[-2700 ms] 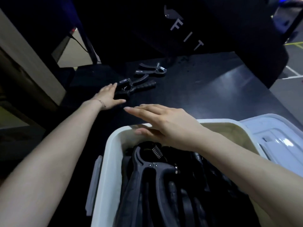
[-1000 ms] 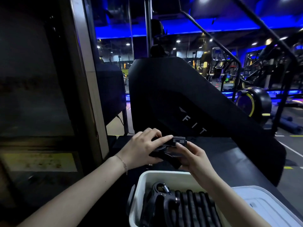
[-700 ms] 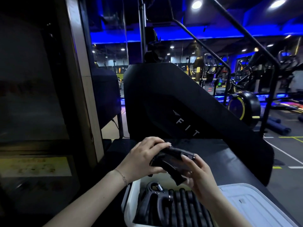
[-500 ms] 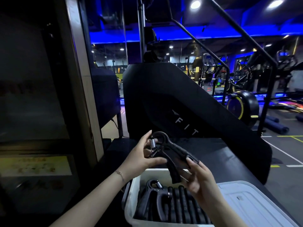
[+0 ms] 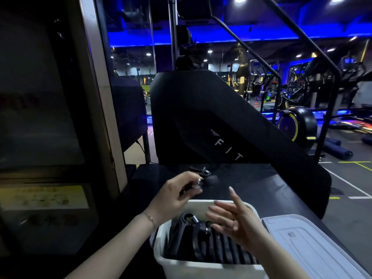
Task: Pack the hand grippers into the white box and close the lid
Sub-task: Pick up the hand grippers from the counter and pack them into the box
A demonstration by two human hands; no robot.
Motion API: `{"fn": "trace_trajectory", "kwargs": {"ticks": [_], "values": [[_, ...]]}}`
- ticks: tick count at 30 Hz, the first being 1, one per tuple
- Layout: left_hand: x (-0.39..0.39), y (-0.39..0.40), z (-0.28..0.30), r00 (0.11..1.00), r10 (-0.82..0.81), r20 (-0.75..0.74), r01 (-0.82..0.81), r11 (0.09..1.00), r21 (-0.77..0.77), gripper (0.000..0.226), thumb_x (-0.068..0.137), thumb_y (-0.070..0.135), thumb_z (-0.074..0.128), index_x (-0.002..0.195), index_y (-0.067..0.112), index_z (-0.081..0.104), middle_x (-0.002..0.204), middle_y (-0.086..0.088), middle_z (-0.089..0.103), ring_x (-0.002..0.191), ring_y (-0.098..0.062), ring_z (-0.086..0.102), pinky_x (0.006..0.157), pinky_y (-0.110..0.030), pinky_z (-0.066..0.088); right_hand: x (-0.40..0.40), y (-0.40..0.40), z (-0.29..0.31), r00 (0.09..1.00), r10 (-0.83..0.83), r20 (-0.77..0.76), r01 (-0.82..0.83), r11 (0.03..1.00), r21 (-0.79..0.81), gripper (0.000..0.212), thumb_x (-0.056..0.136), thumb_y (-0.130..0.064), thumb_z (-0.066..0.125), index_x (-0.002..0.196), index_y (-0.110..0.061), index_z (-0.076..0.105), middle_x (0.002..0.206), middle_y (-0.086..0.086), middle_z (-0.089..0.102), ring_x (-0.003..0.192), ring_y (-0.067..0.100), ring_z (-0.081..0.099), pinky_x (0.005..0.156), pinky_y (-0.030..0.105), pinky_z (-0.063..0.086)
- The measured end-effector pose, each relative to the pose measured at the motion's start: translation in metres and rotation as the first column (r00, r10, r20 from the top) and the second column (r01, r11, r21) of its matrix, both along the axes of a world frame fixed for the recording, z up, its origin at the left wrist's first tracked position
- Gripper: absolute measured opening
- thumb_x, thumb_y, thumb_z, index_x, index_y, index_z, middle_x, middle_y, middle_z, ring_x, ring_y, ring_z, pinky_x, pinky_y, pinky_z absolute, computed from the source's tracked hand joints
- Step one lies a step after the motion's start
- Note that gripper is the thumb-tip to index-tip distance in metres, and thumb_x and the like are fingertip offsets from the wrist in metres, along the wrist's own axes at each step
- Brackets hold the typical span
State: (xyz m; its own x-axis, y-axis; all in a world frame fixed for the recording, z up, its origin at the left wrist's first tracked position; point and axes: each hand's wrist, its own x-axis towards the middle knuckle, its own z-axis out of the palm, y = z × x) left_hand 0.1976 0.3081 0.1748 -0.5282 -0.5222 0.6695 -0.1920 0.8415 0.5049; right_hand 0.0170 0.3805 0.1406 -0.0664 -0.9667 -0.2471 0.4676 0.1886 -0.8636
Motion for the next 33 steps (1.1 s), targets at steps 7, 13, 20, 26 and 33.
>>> {"fn": "trace_trajectory", "kwargs": {"ticks": [7,13,20,26,33], "values": [[0.009,0.0,-0.049,0.97,0.046,0.24,0.045,0.933,-0.358,0.012,0.082,0.015,0.061,0.093,0.019,0.065,0.112,0.001,0.061,0.107,-0.007,0.055,0.091,-0.022,0.048,-0.002,0.0,0.01,0.969,0.213,-0.128,-0.224,0.971,-0.081,0.02,0.084,-0.007,0.061,0.1,0.002,0.069,0.095,0.024,0.071,0.077,0.029,0.072,0.061,0.029,0.057],[0.041,-0.009,-0.064,0.894,0.148,0.422,-0.133,0.989,-0.066,0.044,0.071,0.061,0.062,0.104,0.033,0.056,0.106,0.017,0.06,0.099,0.003,0.054,0.089,-0.021,0.048,0.009,-0.002,-0.011,0.953,0.207,-0.219,-0.207,0.978,0.024,0.011,0.087,0.007,0.056,0.094,0.004,0.064,0.08,0.019,0.072,0.058,0.021,0.07,0.045,0.026,0.053],[0.049,-0.009,-0.075,0.768,0.135,0.626,-0.165,0.986,-0.01,0.04,0.077,0.052,0.059,0.106,0.026,0.065,0.101,0.014,0.061,0.1,0.001,0.051,0.087,-0.007,0.034,0.015,-0.011,-0.034,0.704,0.297,-0.645,-0.255,0.954,0.16,0.025,0.083,-0.012,0.067,0.06,-0.01,0.058,0.044,-0.005,0.044,0.036,0.005,0.039,0.042,0.017,0.037],[0.046,-0.013,-0.073,0.778,0.104,0.619,-0.235,0.963,0.133,0.029,0.072,0.044,0.074,0.094,0.025,0.069,0.08,0.029,0.051,0.091,0.007,0.05,0.086,-0.012,0.04,0.012,-0.013,-0.037,0.664,0.347,-0.663,-0.275,0.937,0.215,0.021,0.079,-0.021,0.073,0.062,-0.01,0.068,0.048,0.0,0.058,0.034,0.007,0.042,0.04,0.015,0.033],[0.045,-0.012,-0.071,0.78,0.091,0.619,-0.264,0.944,0.195,0.028,0.067,0.044,0.077,0.087,0.025,0.07,0.079,0.024,0.058,0.087,0.002,0.057,0.081,-0.019,0.046,0.008,-0.016,-0.038,0.604,0.37,-0.706,-0.283,0.928,0.244,0.032,0.075,-0.036,0.076,0.06,-0.01,0.064,0.049,0.001,0.048,0.037,0.01,0.037,0.042,0.018,0.031]]}}
